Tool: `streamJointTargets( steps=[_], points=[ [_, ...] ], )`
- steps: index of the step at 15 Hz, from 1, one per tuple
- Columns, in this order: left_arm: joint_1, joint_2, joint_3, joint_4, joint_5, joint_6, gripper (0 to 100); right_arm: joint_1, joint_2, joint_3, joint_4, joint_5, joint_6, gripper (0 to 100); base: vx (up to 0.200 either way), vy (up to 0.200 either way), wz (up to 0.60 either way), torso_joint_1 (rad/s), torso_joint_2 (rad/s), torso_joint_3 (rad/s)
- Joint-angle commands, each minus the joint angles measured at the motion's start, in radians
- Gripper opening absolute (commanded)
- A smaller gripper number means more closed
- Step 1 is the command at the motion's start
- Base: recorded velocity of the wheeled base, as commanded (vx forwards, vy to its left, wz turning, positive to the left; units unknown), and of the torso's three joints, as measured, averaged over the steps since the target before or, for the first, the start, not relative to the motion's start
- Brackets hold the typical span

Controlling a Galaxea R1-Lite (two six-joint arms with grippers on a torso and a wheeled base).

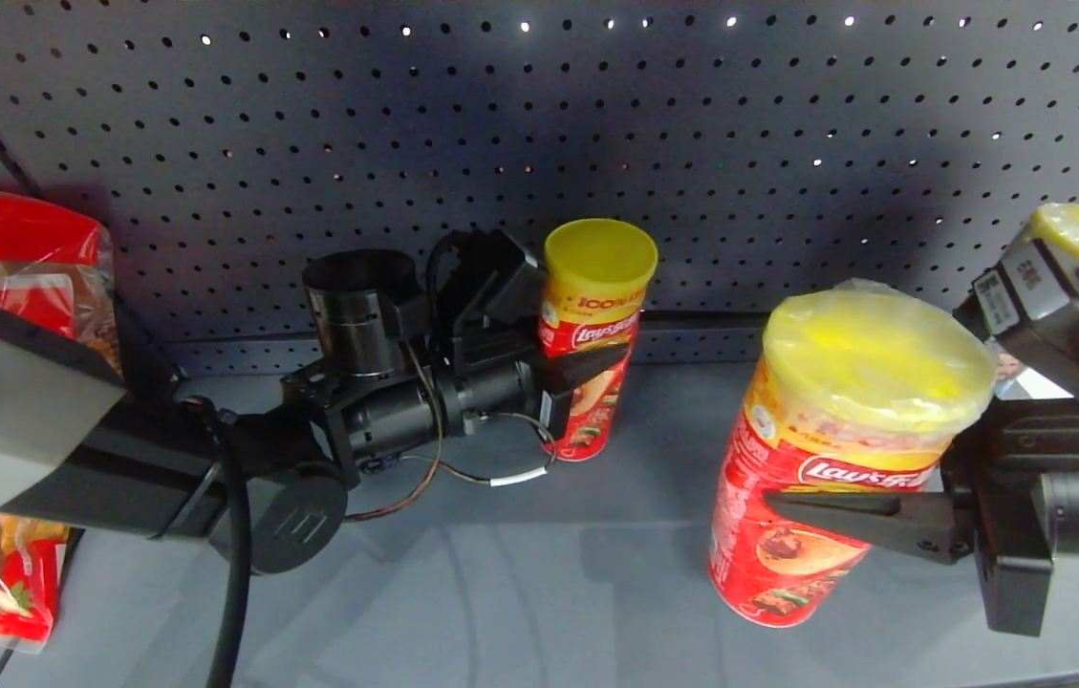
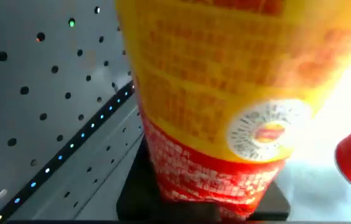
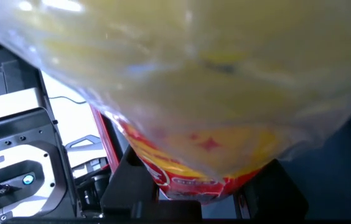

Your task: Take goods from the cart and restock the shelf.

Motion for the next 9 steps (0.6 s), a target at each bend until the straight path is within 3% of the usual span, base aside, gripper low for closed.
streamJointTargets(
  steps=[1, 4, 9],
  points=[
    [-0.012, -0.049, 0.038, -0.004, -0.005, -0.003, 0, -0.002, 0.009, -0.004, 0.0, -0.001, -0.001, 0, 0.0, 0.0, 0.0, 0.0, 0.0, 0.0],
    [-0.056, -0.188, 0.202, -0.005, -0.006, -0.03, 0, -0.012, 0.043, -0.02, 0.0, -0.001, -0.001, 0, 0.0, 0.0, 0.0, 0.0, 0.0, 0.0],
    [-0.072, -0.4, 0.466, 0.001, -0.005, -0.026, 0, -0.073, 0.101, -0.067, 0.0, -0.002, 0.001, 0, 0.0, 0.0, 0.0, 0.0, 0.0, 0.0]
  ],
)
